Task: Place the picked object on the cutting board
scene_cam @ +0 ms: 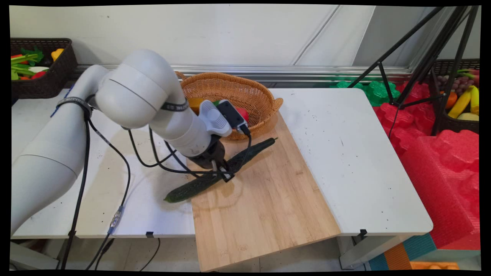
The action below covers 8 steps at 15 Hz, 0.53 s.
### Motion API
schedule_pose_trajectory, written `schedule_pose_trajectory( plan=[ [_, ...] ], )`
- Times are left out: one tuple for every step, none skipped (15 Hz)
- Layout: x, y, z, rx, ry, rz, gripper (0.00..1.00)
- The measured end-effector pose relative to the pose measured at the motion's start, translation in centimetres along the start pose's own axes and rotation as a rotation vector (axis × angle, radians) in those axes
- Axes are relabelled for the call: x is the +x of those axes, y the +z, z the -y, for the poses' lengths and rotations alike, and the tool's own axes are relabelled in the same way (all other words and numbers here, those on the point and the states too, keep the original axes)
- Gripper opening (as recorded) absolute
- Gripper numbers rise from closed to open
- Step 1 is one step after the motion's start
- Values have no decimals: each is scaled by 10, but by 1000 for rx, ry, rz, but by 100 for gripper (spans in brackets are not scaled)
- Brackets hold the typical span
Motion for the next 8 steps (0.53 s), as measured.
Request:
schedule_pose_trajectory(
  plan=[
    [2, 3, 0, 6, 10, -1, 0],
    [4, 5, -1, 14, 20, -3, 100],
    [5, 7, -1, 18, 27, -4, 100],
    [7, 8, -2, 24, 35, -6, 100],
    [9, 8, -3, 28, 44, -8, 100],
    [10, 7, -4, 35, 55, -13, 100],
    [12, 6, -5, 38, 64, -15, 100],
    [13, 4, -6, 42, 74, -20, 100]
  ],
)
